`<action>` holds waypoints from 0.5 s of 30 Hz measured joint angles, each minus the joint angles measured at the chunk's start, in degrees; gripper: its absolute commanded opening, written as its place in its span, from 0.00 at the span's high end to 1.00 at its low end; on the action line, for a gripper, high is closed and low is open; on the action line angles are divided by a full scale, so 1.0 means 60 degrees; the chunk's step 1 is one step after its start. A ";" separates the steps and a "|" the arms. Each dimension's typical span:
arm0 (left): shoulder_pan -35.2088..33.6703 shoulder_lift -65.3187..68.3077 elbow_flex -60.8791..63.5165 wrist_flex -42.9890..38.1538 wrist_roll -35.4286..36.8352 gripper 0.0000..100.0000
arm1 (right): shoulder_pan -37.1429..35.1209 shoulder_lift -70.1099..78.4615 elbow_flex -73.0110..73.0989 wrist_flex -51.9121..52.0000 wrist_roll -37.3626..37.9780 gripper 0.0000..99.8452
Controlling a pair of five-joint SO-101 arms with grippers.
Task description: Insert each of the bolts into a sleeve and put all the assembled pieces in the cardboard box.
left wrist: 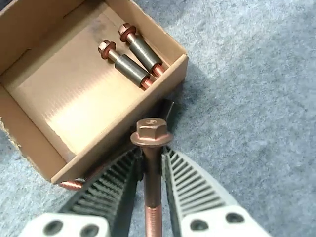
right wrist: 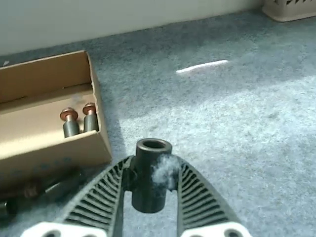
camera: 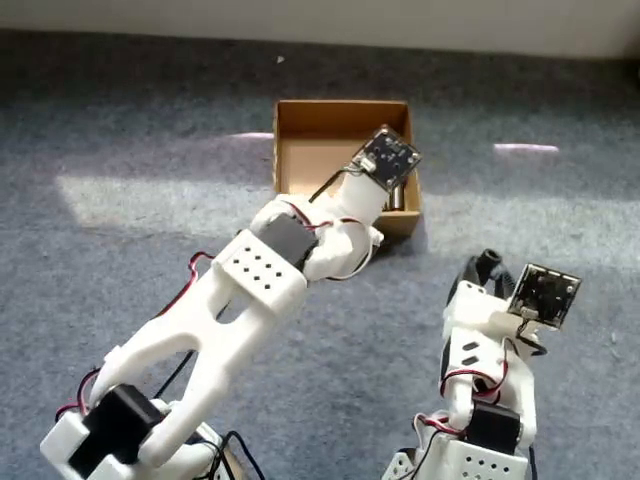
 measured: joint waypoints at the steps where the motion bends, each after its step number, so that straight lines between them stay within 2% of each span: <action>1: 0.0000 -0.0205 0.0190 -0.0161 0.0000 1.00 | -0.0176 0.0000 0.0000 0.0264 0.0000 0.99; 6: 0.0000 -0.1436 0.1597 -0.1465 0.0000 1.00 | -0.0952 0.0000 -0.0176 0.0938 0.0000 0.99; 15: 0.0000 -0.3941 0.4879 -0.5158 0.0000 1.00 | -0.1451 0.0000 -0.0176 0.0923 0.0000 0.99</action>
